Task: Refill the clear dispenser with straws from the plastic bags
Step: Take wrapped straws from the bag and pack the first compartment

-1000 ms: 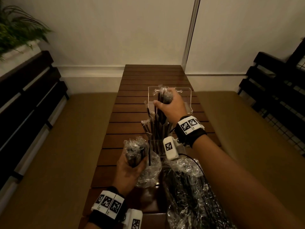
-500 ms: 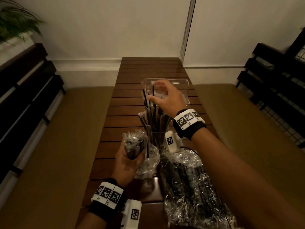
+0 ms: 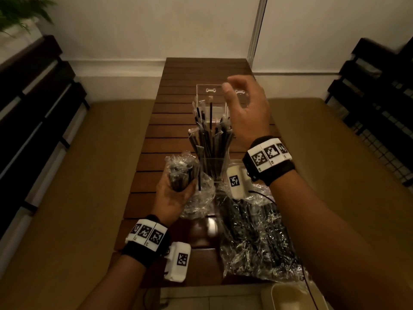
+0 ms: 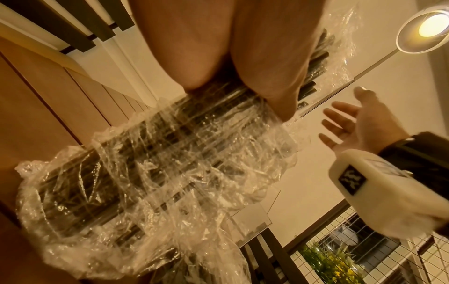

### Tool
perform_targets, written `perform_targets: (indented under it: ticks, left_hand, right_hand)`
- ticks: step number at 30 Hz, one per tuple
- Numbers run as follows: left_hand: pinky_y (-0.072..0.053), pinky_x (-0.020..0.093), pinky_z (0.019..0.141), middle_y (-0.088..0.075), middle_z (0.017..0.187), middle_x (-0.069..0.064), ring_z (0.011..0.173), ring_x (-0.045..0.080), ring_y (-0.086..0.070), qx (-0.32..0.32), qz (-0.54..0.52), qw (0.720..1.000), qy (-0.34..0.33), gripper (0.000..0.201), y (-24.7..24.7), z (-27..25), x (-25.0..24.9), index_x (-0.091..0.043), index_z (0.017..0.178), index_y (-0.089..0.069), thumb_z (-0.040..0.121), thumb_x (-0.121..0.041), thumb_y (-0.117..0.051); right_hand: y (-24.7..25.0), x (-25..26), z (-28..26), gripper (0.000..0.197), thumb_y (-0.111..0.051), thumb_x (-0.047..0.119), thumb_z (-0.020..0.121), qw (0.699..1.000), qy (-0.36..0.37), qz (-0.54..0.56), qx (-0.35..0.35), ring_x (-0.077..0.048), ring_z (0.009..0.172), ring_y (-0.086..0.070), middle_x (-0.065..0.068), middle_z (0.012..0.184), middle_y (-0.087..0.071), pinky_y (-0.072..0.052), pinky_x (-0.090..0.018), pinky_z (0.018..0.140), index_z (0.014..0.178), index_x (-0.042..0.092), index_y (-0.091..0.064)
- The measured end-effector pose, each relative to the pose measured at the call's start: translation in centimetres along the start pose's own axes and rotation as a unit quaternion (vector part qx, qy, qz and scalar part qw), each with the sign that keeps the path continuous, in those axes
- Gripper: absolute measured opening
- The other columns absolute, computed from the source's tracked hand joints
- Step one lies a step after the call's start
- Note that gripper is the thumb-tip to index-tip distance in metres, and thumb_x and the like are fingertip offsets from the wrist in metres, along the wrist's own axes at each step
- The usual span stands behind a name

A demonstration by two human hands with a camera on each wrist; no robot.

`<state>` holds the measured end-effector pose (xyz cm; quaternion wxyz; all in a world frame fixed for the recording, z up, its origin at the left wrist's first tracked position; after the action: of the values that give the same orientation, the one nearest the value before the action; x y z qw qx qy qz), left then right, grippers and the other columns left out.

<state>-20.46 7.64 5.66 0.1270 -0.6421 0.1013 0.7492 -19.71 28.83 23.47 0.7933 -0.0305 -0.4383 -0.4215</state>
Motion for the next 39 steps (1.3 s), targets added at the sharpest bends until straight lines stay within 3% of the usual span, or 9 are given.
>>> perform_targets:
  ticks: [3, 7, 10, 14, 17, 19, 26, 34, 39]
  left_hand:
    - [-0.052, 0.059, 0.094, -0.068, 0.119, 0.012, 0.112, 0.030, -0.066, -0.003, -0.004, 1.000, 0.003, 0.055, 0.2, 0.0, 0.3, -0.003, 0.124, -0.055, 0.077, -0.020, -0.078]
    - [-0.051, 0.058, 0.096, -0.068, 0.120, 0.011, 0.113, 0.028, -0.066, -0.004, 0.000, 1.000, 0.003, 0.059, 0.2, -0.2, 0.0, -0.005, 0.125, -0.055, 0.075, -0.026, -0.078]
    - [-0.050, 0.058, 0.097, -0.067, 0.119, 0.013, 0.112, 0.028, -0.065, 0.020, -0.001, 1.000, -0.010, 0.061, -0.1, -0.3, -0.6, -0.001, 0.125, -0.053, 0.076, -0.028, -0.078]
    - [-0.055, 0.032, 0.092, -0.065, 0.119, 0.003, 0.111, 0.018, -0.065, 0.034, -0.002, 0.999, -0.033, 0.081, -0.3, -1.3, -2.0, 0.001, 0.129, -0.048, 0.075, -0.054, -0.074]
    - [-0.052, 0.046, 0.099, -0.061, 0.129, 0.006, 0.121, 0.027, -0.060, 0.042, -0.014, 0.999, -0.011, 0.072, -0.2, -1.3, -1.2, -0.010, 0.134, -0.049, 0.077, -0.047, -0.075]
    - [-0.050, 0.056, 0.099, -0.061, 0.130, 0.010, 0.120, 0.028, -0.061, 0.049, 0.013, 0.999, -0.004, 0.066, -0.1, -1.0, -0.7, -0.008, 0.136, -0.048, 0.081, -0.037, -0.071]
    - [-0.052, 0.052, 0.097, -0.064, 0.125, 0.013, 0.116, 0.030, -0.063, 0.090, -0.013, 0.996, 0.018, 0.076, -0.2, -0.4, 0.3, -0.006, 0.141, -0.038, 0.077, -0.026, -0.073]
    - [-0.056, 0.025, 0.083, -0.062, 0.123, 0.007, 0.114, 0.017, -0.065, 0.115, -0.044, 0.992, 0.024, 0.101, -0.2, -0.4, -0.3, -0.003, 0.141, -0.030, 0.068, -0.051, -0.081]
    - [-0.057, 0.029, 0.088, -0.059, 0.127, 0.014, 0.116, 0.022, -0.063, 0.106, -0.029, 0.994, 0.011, 0.089, -0.2, 0.1, -0.2, 0.001, 0.144, -0.028, 0.073, -0.030, -0.072]
  right_hand:
    - [0.9, 1.2, -3.0, 0.016, -0.044, 0.033, 0.097, 0.999, 0.030, 0.026, -0.032, -0.012, 0.088, -0.058, 0.015, 0.090, -0.057, -0.053, -0.038, 0.078, 0.096, 0.025, -0.058]
    - [-1.0, 1.0, -8.2, 0.022, -0.043, 0.025, 0.091, 0.996, 0.007, 0.074, 0.058, -0.010, 0.084, -0.058, 0.008, 0.091, -0.059, -0.052, -0.029, 0.072, 0.098, 0.014, -0.061]
    - [-3.0, 0.2, -12.0, 0.037, -0.055, 0.039, 0.086, 0.987, -0.039, 0.052, 0.146, 0.003, 0.100, -0.056, 0.010, 0.110, -0.058, -0.051, -0.018, 0.085, 0.118, 0.021, -0.057]
    - [-5.4, -0.3, -14.8, 0.092, -0.076, 0.055, 0.074, 0.963, -0.082, 0.026, 0.255, -0.004, 0.134, -0.038, 0.009, 0.149, -0.038, -0.036, -0.025, 0.108, 0.148, 0.029, -0.028]
    - [-7.1, -0.4, -15.8, 0.107, -0.081, 0.048, 0.072, 0.946, -0.117, 0.059, 0.297, -0.009, 0.140, -0.037, 0.008, 0.155, -0.036, -0.035, -0.035, 0.114, 0.153, 0.036, -0.012]
    - [-7.6, -0.8, -16.0, 0.106, -0.084, 0.041, 0.072, 0.943, -0.146, 0.083, 0.289, -0.010, 0.135, -0.045, 0.006, 0.150, -0.045, -0.038, -0.035, 0.113, 0.152, 0.041, -0.013]
    - [-7.7, -1.8, -15.2, 0.058, -0.082, 0.029, 0.077, 0.939, -0.143, 0.119, 0.289, 0.008, 0.111, -0.057, 0.016, 0.119, -0.064, -0.045, -0.016, 0.096, 0.128, 0.034, -0.054]
    - [-7.9, -3.2, -14.8, 0.038, -0.074, 0.025, 0.080, 0.933, -0.139, 0.117, 0.310, -0.009, 0.107, -0.065, 0.008, 0.109, -0.068, -0.053, -0.042, 0.098, 0.115, 0.030, -0.059]
    - [-8.5, -3.6, -14.9, 0.053, -0.077, 0.038, 0.078, 0.926, -0.149, 0.099, 0.332, -0.006, 0.116, -0.061, 0.010, 0.121, -0.067, -0.048, -0.041, 0.104, 0.127, 0.036, -0.056]
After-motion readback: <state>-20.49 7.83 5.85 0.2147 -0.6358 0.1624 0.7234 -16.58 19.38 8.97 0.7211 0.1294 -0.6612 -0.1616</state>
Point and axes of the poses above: each hand's wrist, its own z-axis towards the middle knuckle, its own y-axis out of the back of the hand, x = y × z, the point moved 8 cm from there along z, towards the middle knuckle
